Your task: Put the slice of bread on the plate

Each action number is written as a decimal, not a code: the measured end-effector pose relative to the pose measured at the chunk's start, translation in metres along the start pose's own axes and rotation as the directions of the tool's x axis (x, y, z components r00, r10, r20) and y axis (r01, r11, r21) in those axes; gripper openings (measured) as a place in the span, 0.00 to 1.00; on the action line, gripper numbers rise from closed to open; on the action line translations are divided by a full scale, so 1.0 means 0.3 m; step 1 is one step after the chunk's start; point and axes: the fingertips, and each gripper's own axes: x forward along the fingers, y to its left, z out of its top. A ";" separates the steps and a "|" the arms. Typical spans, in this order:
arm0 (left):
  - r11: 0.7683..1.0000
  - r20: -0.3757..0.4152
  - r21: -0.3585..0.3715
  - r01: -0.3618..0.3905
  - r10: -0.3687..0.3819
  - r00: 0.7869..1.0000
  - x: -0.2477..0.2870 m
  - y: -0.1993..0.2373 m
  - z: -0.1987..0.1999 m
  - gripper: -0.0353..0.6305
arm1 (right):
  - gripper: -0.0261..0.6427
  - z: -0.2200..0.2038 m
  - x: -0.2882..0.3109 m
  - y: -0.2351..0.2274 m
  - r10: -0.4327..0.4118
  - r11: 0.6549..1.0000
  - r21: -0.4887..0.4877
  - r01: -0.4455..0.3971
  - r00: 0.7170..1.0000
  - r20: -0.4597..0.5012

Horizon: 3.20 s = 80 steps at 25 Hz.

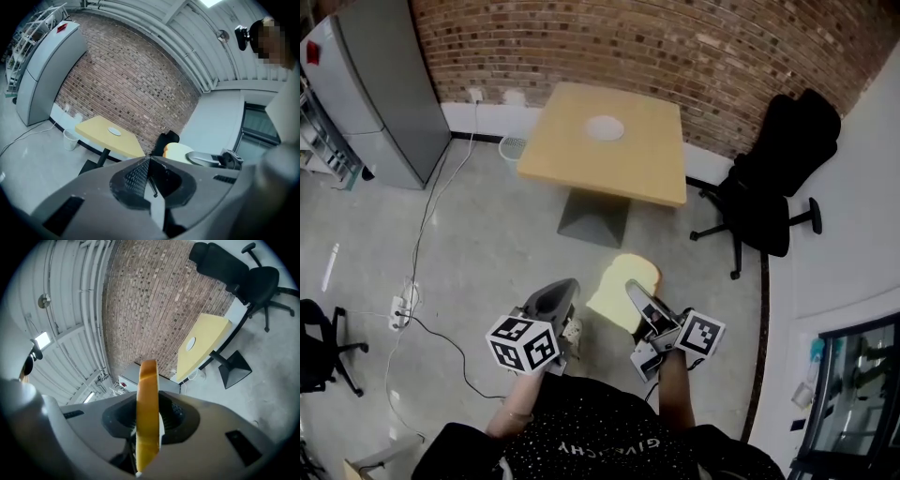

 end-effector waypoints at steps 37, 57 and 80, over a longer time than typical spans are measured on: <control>0.998 -0.045 -0.012 0.068 -0.069 0.997 0.404 0.306 0.290 0.07 | 0.18 0.363 0.396 -0.157 -0.078 0.997 -0.002 0.078 0.993 0.084; 0.999 -0.041 0.010 0.035 -0.035 0.999 0.816 0.425 0.456 0.07 | 0.18 0.745 0.617 -0.373 -0.080 0.997 0.026 0.078 0.993 0.086; 0.986 0.001 0.163 -0.033 0.033 0.999 1.452 0.559 0.737 0.07 | 0.18 1.305 0.951 -0.663 -0.043 0.999 0.020 0.043 0.999 0.018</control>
